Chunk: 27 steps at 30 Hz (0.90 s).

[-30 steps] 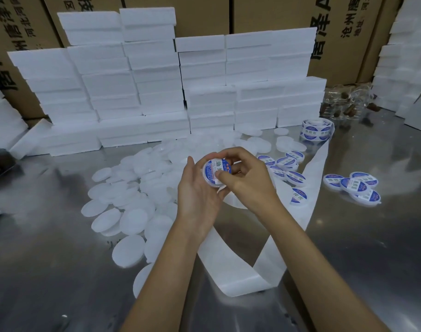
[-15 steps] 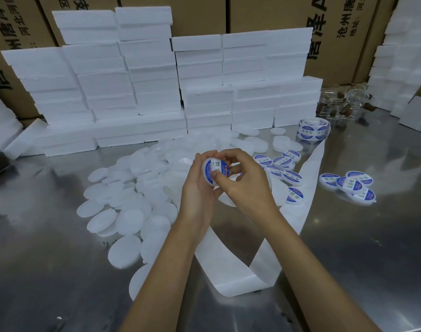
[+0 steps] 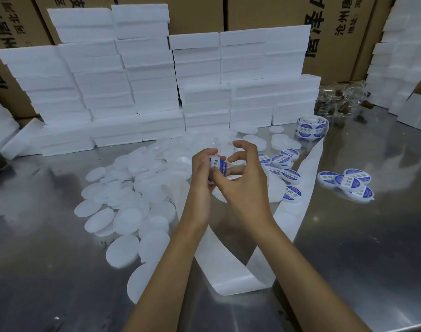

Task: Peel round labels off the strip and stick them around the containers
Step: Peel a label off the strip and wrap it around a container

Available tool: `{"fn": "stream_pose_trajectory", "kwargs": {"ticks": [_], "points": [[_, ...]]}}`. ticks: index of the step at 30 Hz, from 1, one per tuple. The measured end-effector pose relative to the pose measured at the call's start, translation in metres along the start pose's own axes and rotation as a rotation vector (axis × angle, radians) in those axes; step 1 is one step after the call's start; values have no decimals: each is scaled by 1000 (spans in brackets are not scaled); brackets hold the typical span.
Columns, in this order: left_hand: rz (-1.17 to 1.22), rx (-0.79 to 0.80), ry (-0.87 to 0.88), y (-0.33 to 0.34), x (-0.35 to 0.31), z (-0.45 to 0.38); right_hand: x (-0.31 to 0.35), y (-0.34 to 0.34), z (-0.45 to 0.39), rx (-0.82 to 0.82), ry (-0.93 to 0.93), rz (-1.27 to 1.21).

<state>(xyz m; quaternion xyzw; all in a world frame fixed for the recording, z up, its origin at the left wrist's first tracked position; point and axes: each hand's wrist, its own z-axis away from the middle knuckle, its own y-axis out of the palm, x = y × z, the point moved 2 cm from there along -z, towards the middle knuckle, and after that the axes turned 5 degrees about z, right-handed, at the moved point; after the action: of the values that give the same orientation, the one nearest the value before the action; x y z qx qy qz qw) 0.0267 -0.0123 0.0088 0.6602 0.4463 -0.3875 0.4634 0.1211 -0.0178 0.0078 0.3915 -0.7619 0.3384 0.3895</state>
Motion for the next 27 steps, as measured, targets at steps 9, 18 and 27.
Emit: {"fn": "stream_pose_trajectory", "kwargs": {"ticks": [9,18,27], "points": [[499,-34,-134,-2,-4,0,-6,1,6,43,-4,408],[468,56,-240,-1,-1,1,-16,-6,-6,9,-18,426],[-3,-57,-73,-14,0,1,-28,-22,-15,159,-50,251]]}}
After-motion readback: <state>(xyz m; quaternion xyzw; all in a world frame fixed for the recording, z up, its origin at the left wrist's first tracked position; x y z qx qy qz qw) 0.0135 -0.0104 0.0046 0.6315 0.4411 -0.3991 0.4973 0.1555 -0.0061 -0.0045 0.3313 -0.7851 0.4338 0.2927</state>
